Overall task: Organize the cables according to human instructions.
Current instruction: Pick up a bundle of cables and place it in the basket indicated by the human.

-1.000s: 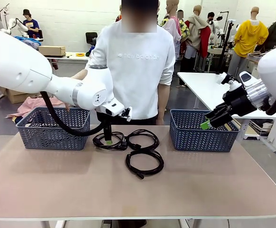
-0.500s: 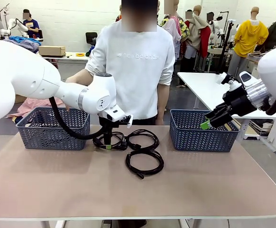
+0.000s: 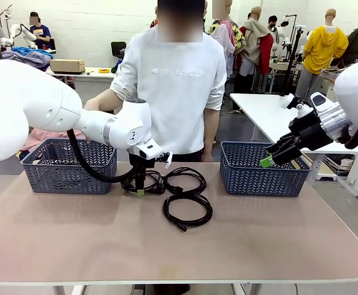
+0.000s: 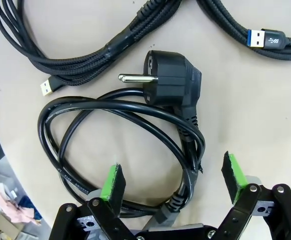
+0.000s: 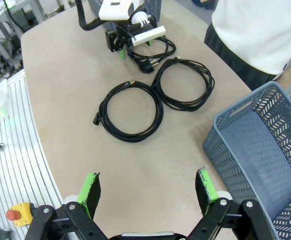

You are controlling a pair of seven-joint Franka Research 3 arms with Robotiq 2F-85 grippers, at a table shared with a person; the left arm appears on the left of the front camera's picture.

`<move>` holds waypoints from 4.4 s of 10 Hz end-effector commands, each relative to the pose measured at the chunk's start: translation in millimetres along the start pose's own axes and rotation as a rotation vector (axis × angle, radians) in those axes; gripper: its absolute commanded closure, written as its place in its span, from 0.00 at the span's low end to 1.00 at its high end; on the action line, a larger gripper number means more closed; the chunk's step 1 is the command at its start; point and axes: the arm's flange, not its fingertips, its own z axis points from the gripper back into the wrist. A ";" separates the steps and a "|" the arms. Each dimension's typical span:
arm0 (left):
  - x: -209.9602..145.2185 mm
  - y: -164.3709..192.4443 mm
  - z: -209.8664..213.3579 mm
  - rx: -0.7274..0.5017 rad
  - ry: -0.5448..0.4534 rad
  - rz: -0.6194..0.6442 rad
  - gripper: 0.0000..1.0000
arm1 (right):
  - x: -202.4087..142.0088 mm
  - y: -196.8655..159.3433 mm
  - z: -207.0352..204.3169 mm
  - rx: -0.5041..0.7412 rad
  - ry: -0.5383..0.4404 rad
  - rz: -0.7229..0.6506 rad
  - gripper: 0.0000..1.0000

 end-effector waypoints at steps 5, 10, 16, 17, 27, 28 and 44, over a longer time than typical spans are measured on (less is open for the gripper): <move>-4.8 5.3 -1.8 -0.016 0.045 -0.008 0.19 | 0.6 -3.4 -1.2 0.014 -0.035 0.019 0.00; -6.9 6.0 -2.5 -0.019 0.056 0.005 0.73 | 0.6 -3.4 -1.2 0.014 -0.035 0.019 0.00; -14.7 -0.9 28.6 -0.007 0.004 0.007 1.00 | 0.6 -3.4 -1.2 0.014 -0.035 0.019 0.00; -12.0 -0.5 42.9 0.032 -0.010 0.018 1.00 | 0.6 -3.4 -1.2 0.014 -0.035 0.019 0.00; -137.2 -22.2 209.8 0.246 -0.049 0.308 1.00 | 0.6 -3.4 -1.2 0.014 -0.035 0.019 0.00; -158.7 -26.6 209.2 0.238 -0.037 0.345 1.00 | 0.6 -3.4 -1.2 0.014 -0.035 0.019 0.00; -224.3 22.0 132.1 0.234 -0.005 0.532 0.65 | 0.6 -3.4 -1.2 0.014 -0.035 0.019 0.00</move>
